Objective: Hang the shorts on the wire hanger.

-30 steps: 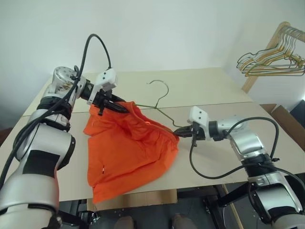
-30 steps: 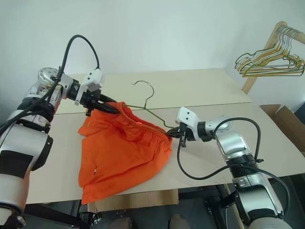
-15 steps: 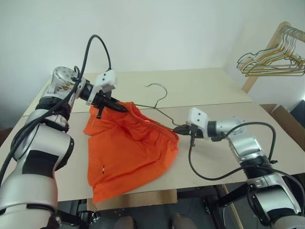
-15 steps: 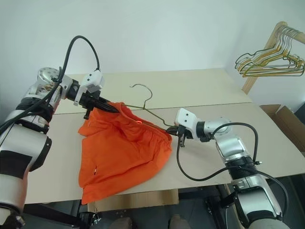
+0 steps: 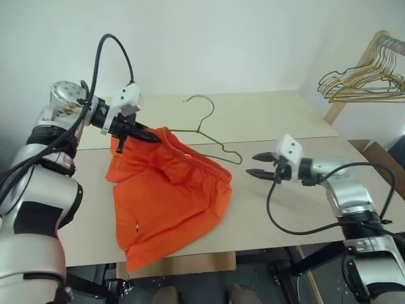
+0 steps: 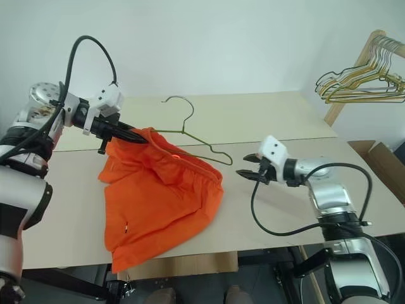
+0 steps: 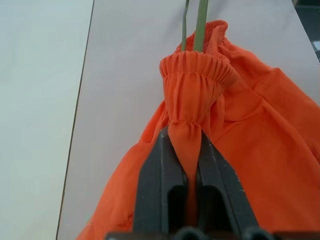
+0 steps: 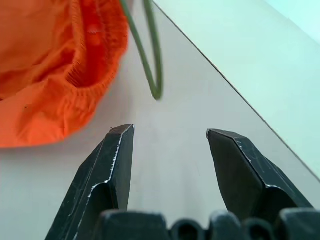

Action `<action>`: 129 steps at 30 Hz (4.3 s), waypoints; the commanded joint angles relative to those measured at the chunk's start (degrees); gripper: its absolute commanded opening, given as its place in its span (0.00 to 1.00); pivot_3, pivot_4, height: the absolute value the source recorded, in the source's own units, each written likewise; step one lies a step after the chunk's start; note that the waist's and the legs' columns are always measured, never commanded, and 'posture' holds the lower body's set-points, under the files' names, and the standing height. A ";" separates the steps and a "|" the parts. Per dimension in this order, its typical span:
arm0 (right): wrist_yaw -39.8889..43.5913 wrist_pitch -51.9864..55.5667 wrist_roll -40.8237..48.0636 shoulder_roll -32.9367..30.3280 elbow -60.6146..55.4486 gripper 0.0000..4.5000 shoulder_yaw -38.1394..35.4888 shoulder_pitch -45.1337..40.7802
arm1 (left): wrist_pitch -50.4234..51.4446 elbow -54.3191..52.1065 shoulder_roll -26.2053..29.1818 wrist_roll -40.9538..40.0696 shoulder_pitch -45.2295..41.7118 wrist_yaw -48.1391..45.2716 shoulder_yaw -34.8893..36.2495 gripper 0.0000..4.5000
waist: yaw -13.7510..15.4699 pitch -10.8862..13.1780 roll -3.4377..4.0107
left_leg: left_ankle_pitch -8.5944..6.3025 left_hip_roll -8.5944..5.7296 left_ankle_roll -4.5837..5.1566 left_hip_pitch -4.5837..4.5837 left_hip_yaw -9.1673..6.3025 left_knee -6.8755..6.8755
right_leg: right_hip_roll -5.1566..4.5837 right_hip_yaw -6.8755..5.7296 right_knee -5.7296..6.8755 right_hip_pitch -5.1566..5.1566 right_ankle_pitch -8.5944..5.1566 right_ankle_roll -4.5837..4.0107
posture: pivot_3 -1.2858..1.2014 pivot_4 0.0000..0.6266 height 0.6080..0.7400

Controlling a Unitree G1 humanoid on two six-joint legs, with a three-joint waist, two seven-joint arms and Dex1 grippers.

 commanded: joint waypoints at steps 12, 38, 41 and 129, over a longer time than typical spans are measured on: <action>-1.33 13.15 10.43 7.67 -9.41 0.61 0.22 9.74 | -0.04 -3.31 2.44 -5.86 -2.92 -0.16 -2.92 0.00 | -1.64 0.00 0.00 | -0.01 0.02 0.02 0.05 -0.02 0.03 | 0.05 0.04 0.10 -0.01 -0.01 0.02 | 0.52 0.00 1.00; -6.83 20.24 10.16 16.46 -0.24 0.00 3.66 2.02 | -0.52 -3.32 3.39 -6.64 -1.71 -0.16 -1.95 0.00 | -1.57 0.00 0.00 | -0.01 0.01 0.02 -0.02 -0.06 0.07 | 0.03 0.01 0.09 -0.02 -0.01 0.05 | 0.53 0.00 1.00; -8.18 20.94 11.44 15.97 1.67 0.00 0.78 0.83 | -0.16 -5.10 4.99 -8.06 -1.37 -0.16 -2.74 0.00 | -1.72 0.00 0.00 | -0.01 0.01 0.02 -0.02 -0.06 0.07 | 0.03 0.01 0.10 -0.04 -0.01 0.05 | 0.53 0.00 1.00; -2.07 -9.57 -12.80 1.40 -10.82 0.53 12.66 -12.95 | -4.25 -11.28 -5.57 12.46 18.49 -0.06 32.61 0.00 | -0.29 -0.01 0.00 | 0.00 -0.01 0.01 -0.04 -0.03 0.12 | -0.03 -0.06 0.50 -0.05 0.00 0.06 | 0.53 0.00 1.00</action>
